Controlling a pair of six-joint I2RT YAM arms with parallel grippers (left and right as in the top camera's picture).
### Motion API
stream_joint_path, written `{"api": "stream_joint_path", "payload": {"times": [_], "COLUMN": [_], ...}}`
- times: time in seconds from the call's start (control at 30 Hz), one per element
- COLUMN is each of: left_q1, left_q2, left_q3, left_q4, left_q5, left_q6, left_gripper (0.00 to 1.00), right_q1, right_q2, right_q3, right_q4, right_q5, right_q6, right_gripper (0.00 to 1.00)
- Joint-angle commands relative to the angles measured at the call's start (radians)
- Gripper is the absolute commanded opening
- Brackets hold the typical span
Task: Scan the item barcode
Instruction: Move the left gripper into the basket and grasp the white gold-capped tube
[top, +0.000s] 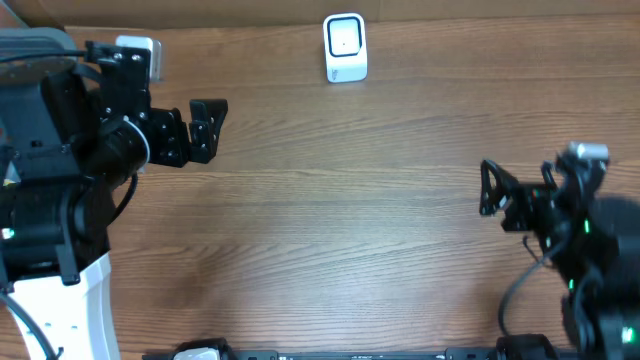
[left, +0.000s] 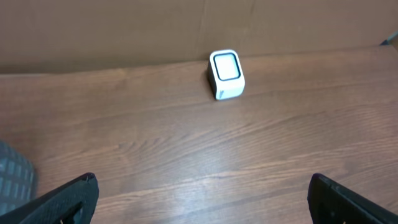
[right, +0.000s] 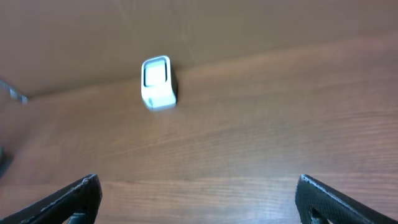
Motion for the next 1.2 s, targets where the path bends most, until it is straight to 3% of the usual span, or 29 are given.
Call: {"api": "stream_joint_path", "payload": {"times": [0.0, 0.23, 0.4, 0.5, 0.7, 0.9, 1.0, 1.17], "left_q1": [-0.006, -0.006, 0.028, 0.117, 0.400, 0.593, 0.645, 0.713], "left_q2": [0.007, 0.009, 0.038, 0.088, 0.187, 0.267, 0.296, 0.349], "left_q3": [0.033, 0.035, 0.121, 0.212, 0.296, 0.295, 0.289, 0.283], "left_q4": [-0.023, -0.062, -0.084, -0.127, -0.183, -0.219, -0.226, -0.199], "left_q5": [-0.018, -0.077, -0.370, -0.453, -0.448, -0.446, -0.446, -0.446], "left_q6": [0.012, 0.006, -0.159, -0.219, -0.295, -0.314, -0.359, -0.382], "left_gripper": [1.00, 1.00, 1.00, 1.00, 1.00, 0.88, 1.00, 1.00], "right_q1": [-0.006, -0.006, -0.006, -0.006, -0.006, -0.006, -0.006, -0.006], "right_q2": [0.158, 0.403, 0.512, 0.554, 0.595, 0.600, 0.600, 0.600], "right_q3": [0.155, 0.301, 0.301, 0.301, 0.301, 0.301, 0.301, 0.301], "right_q4": [-0.063, -0.112, -0.101, -0.113, -0.119, -0.119, -0.119, -0.119], "right_q5": [-0.058, -0.096, -0.096, -0.096, -0.095, -0.095, -0.095, -0.095], "right_q6": [-0.020, -0.019, -0.019, -0.019, -0.019, -0.019, -0.019, -0.019], "right_gripper": [1.00, 1.00, 1.00, 1.00, 1.00, 1.00, 1.00, 1.00]}}
